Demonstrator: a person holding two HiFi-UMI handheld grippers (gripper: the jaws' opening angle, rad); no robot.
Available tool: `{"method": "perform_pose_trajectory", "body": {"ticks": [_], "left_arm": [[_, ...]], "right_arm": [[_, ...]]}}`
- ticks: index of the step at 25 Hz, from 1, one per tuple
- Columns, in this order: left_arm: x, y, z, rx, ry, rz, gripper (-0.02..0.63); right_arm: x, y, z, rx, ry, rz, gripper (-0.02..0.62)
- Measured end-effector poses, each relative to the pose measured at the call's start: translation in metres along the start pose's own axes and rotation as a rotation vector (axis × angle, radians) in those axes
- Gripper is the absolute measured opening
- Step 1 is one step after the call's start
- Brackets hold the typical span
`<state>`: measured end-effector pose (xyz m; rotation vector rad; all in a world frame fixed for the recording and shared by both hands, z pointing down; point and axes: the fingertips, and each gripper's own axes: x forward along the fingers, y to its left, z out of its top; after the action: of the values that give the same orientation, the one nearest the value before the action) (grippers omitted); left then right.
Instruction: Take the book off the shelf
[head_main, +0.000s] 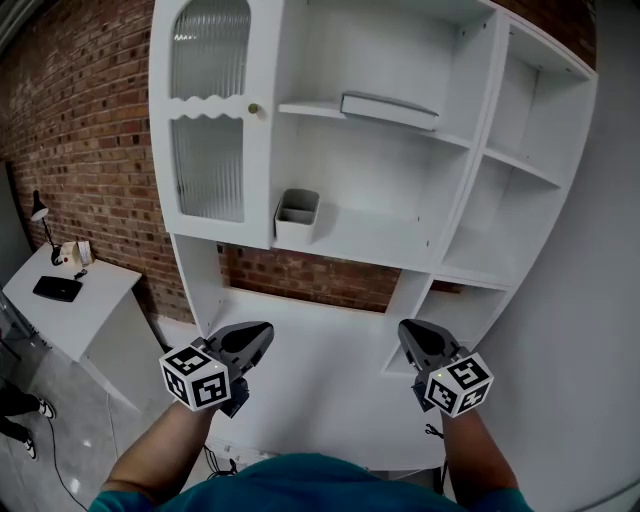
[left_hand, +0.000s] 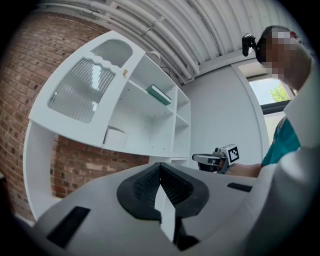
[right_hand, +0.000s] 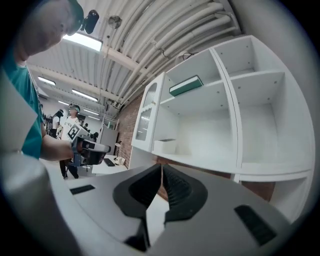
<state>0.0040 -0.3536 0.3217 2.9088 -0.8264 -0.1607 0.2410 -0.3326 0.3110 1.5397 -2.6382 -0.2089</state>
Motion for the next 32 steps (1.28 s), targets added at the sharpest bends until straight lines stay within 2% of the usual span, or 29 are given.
{"method": "perform_pose_trajectory", "body": {"ticks": [7,9,17,24,32], "left_arm": [[0.010,0.001,0.087,0.128,-0.048,-0.054,0.017],[0.012,0.003,0.106,0.137,-0.057,-0.063,0.016],[0.026,-0.002,0.169,0.172,-0.074,-0.121,0.016],[0.038,-0.008,0.211,0.240,-0.079,-0.144,0.017],[0.056,0.002,0.244,0.260,-0.059,-0.139,0.017]], "right_arm": [[0.026,-0.006,0.109,-0.205,-0.090,-0.044,0.031],[0.033,-0.007,0.132,-0.256,-0.096,-0.063,0.092],[0.060,-0.007,0.212,-0.501,-0.103,-0.119,0.138],[0.090,-0.014,0.275,-0.741,-0.066,-0.174,0.210],[0.128,-0.037,0.310,-1.037,0.059,-0.266,0.267]]}}
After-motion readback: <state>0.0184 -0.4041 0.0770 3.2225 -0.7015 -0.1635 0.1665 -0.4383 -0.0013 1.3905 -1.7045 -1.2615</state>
